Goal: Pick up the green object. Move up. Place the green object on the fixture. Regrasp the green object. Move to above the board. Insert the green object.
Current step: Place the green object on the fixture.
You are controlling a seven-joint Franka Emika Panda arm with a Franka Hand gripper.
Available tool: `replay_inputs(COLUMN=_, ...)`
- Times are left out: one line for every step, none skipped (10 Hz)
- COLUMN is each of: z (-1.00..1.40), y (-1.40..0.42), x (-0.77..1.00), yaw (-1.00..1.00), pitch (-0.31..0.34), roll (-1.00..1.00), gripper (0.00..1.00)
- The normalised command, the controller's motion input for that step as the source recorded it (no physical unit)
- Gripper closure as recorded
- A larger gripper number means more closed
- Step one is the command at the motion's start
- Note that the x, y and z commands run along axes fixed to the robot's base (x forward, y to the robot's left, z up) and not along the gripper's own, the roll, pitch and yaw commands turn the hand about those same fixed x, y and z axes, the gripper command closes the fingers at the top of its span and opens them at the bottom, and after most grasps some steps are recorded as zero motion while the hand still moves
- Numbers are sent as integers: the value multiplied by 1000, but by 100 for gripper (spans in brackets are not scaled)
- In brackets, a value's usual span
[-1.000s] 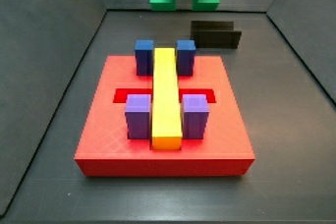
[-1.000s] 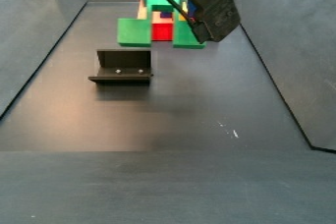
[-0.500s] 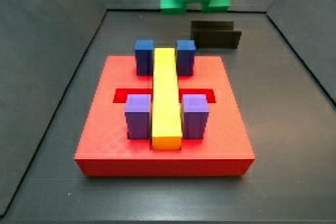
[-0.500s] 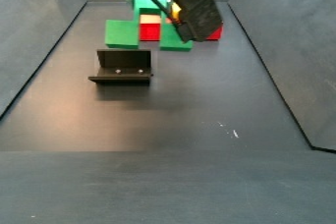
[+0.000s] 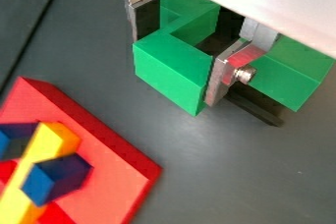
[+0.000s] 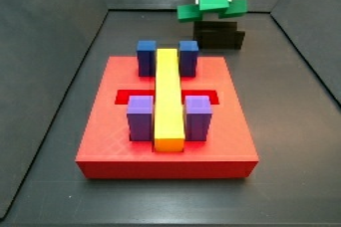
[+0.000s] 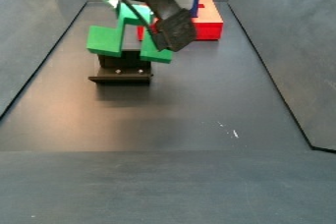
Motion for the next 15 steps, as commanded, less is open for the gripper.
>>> replay_inputs(z=-263, y=-131, x=860, yaw=154, pitch=326, roll=454, gripper=100)
replay_inputs(z=-249, y=-111, x=786, yaw=143, pitch=349, roll=374, gripper=100)
replay_inputs(z=-249, y=-40, x=649, yaw=80, pitch=266, roll=266, gripper=100)
replay_inputs(z=0, y=-31, x=0, yaw=0, pitch=0, roll=277, gripper=100)
replay_inputs(z=-54, y=0, x=26, yaw=0, pitch=0, roll=-6, gripper=100)
replay_inputs(z=-206, y=263, x=120, yaw=-77, pitch=-229, roll=-780, gripper=100)
replay_inputs(z=-140, y=340, x=129, yaw=-77, pitch=-237, roll=-900, gripper=100)
replay_inputs(z=-117, y=309, x=151, yaw=-11, pitch=-114, roll=-837, gripper=100)
replay_inputs(z=-91, y=246, x=166, yaw=0, pitch=0, roll=-706, gripper=100)
replay_inputs(z=-163, y=0, x=354, yaw=0, pitch=223, roll=-117, gripper=100)
replay_inputs(z=-209, y=-3, x=491, yaw=0, pitch=520, roll=0, gripper=100)
replay_inputs(z=-231, y=0, x=526, yaw=-69, pitch=669, roll=80, gripper=100)
replay_inputs(z=-174, y=0, x=343, yaw=-89, pitch=466, roll=60, gripper=100)
replay_inputs(z=-174, y=23, x=183, yaw=-66, pitch=306, roll=17, gripper=100)
replay_inputs(z=-174, y=51, x=97, yaw=-114, pitch=311, roll=14, gripper=100)
